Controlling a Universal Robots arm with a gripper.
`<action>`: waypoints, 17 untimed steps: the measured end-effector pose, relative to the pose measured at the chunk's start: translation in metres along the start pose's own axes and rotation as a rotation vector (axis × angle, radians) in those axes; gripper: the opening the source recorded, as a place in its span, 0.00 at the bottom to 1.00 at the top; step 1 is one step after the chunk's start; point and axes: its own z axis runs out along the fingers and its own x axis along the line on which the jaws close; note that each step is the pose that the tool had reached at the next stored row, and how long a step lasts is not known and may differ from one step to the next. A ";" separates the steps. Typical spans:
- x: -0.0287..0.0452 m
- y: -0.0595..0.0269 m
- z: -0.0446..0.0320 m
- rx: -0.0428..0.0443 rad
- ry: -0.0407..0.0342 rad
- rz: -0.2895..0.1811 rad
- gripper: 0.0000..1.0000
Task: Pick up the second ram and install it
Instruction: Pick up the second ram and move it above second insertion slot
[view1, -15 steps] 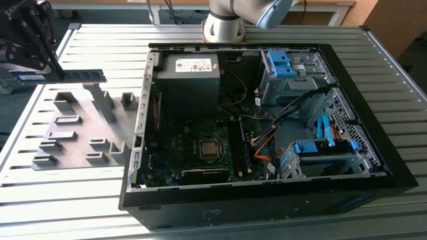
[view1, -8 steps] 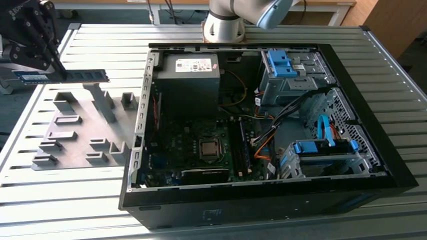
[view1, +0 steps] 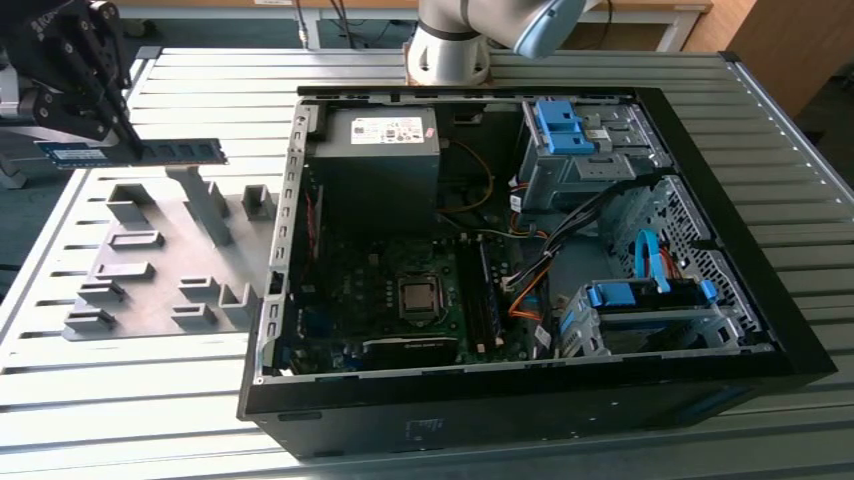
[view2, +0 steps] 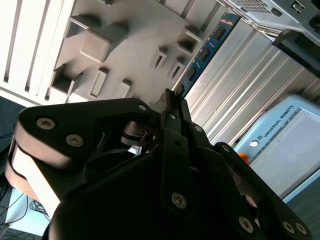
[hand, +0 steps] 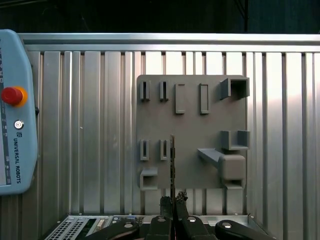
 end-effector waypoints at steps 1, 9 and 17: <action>0.0000 -0.0009 0.0000 0.0000 0.0000 0.000 0.14; -0.0001 -0.0076 0.0000 0.0000 0.0000 0.000 0.14; -0.0002 -0.0143 -0.0001 0.0000 0.0000 0.000 0.14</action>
